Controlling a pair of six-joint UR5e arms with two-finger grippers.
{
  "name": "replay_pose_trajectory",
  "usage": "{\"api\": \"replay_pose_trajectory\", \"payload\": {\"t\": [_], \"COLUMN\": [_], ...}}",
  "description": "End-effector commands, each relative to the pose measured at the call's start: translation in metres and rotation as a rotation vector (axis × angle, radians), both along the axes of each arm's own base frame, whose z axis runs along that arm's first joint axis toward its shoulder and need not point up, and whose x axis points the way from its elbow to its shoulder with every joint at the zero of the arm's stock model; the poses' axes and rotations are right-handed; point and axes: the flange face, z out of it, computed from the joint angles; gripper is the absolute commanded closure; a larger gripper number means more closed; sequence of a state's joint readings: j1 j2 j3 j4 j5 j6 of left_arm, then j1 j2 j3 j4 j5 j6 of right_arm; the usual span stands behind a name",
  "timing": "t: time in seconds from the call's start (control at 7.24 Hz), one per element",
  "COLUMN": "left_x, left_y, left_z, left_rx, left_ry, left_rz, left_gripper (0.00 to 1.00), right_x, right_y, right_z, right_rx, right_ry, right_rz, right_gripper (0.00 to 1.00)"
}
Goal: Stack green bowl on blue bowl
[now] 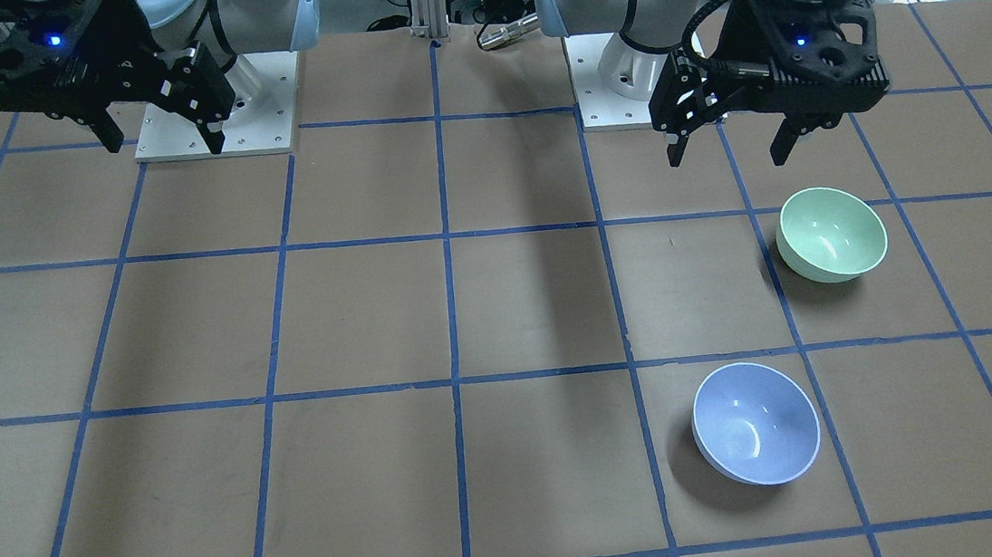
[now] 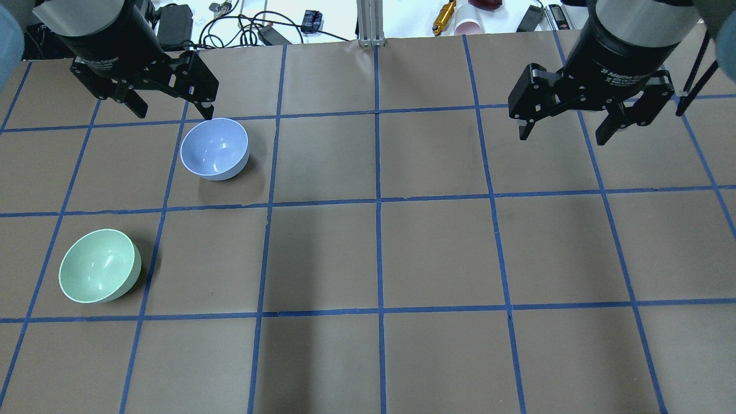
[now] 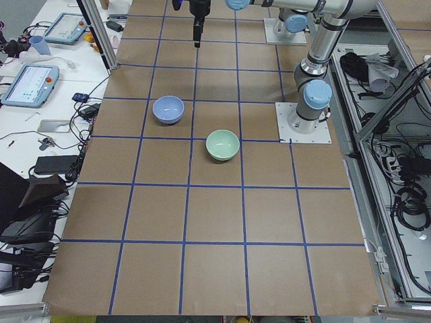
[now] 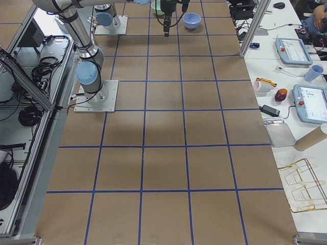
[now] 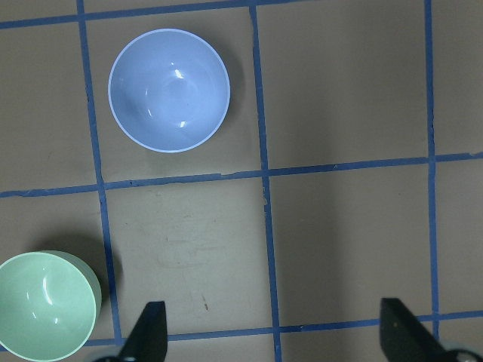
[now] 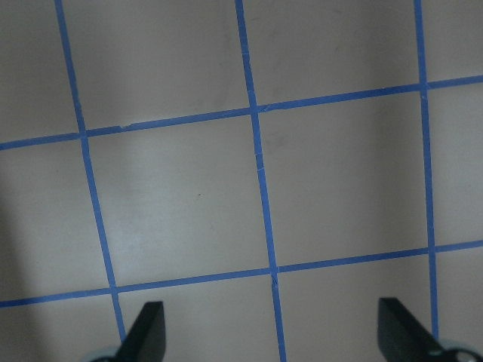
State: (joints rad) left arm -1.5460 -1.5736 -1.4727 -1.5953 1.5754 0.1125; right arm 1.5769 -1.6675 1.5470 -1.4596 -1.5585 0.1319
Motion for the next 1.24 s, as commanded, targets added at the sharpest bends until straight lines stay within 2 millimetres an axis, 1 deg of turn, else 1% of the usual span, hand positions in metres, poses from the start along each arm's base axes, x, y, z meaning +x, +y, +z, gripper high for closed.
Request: {"api": "replay_pose_trajectory", "payload": {"t": [0.0,0.14,0.41,0.69,1.11], "left_x": [0.0006,0.0006,0.0004,0.0016,0.0016], "left_y": [0.0008,0.0026,-0.0009,-0.0016,-0.0016], "left_z": [0.0022,0.0043,-0.0054,-0.0016,-0.0016], "left_rx": [-0.004,-0.007,0.011,0.003,0.003], "left_ry": [0.0,0.0,0.003,-0.001,-0.001], "left_rz": [0.0,-0.001,0.0,0.002,0.002], "left_gripper": [0.0,0.0,0.0,0.0,0.0], "right_x": [0.0,0.0,0.0,0.0,0.0], "right_y": [0.0001,0.0,-0.0001,0.0,0.0], "right_z": [-0.0005,-0.0003,0.0004,-0.0003,0.0003], "right_rx": [0.002,0.0,-0.002,0.0,0.0], "right_ry": [0.0,0.0,0.0,0.0,0.0], "right_rz": [0.0,0.0,0.0,0.0,0.0], "right_gripper": [0.0,0.0,0.0,0.0,0.0]}}
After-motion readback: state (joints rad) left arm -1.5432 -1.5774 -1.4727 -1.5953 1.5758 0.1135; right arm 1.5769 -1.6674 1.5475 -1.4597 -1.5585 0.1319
